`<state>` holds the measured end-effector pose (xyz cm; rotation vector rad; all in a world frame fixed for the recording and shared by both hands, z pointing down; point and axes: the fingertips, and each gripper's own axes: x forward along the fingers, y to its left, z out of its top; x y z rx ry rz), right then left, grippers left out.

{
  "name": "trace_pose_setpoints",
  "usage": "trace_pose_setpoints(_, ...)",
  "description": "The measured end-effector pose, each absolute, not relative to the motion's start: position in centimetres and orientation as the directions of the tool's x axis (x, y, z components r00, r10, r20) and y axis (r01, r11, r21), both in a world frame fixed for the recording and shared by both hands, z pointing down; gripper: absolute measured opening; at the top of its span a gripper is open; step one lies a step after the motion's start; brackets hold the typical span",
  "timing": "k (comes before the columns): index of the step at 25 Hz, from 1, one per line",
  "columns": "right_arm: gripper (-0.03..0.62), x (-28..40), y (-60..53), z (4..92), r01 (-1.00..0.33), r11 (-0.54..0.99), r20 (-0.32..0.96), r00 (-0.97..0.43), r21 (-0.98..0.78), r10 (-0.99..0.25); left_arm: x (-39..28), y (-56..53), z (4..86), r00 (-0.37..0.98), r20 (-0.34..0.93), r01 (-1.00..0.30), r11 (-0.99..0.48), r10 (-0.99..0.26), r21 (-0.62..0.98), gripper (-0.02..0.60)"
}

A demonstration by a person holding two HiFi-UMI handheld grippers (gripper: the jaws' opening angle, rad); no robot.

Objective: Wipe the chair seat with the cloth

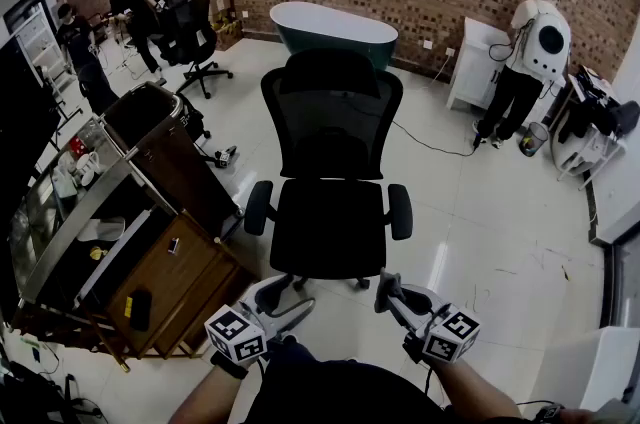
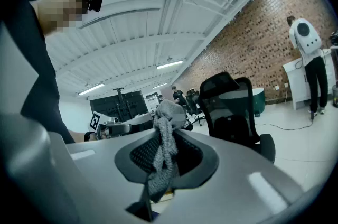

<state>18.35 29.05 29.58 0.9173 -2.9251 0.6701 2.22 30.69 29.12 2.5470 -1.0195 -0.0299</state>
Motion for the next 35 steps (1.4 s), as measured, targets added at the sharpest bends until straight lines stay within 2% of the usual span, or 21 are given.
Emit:
trace_pose_setpoints(11, 0.054, 16.9, 22.0, 30.2, -0.564, 0.738, 0.134, -0.819, -0.371, -0.558, -0.9, 23.8, 30.7, 0.714, 0.134, -0.68, -0.635, -0.687, 0.367, 0.324)
trace_pose_setpoints(20, 0.054, 10.2, 11.8, 31.8, -0.601, 0.703, 0.169, -0.792, -0.379, -0.586, -6.5, 12.1, 32.4, 0.755, 0.116, -0.629, -0.664, -0.645, 0.404, 0.324)
trace_pose_setpoints(28, 0.054, 4.0, 1.3, 33.8, -0.641, 0.687, 0.23, -0.766, -0.342, -0.601, -10.8, 3.9, 35.2, 0.812, 0.189, -0.573, -0.695, -0.552, 0.434, 0.324)
trace_pose_setpoints(35, 0.054, 1.5, -4.2, 36.2, -0.632, 0.675, 0.253, -0.773, -0.381, -0.581, -11.0, 0.3, 37.1, 0.818, 0.2, -0.562, -0.675, -0.539, 0.478, 0.324)
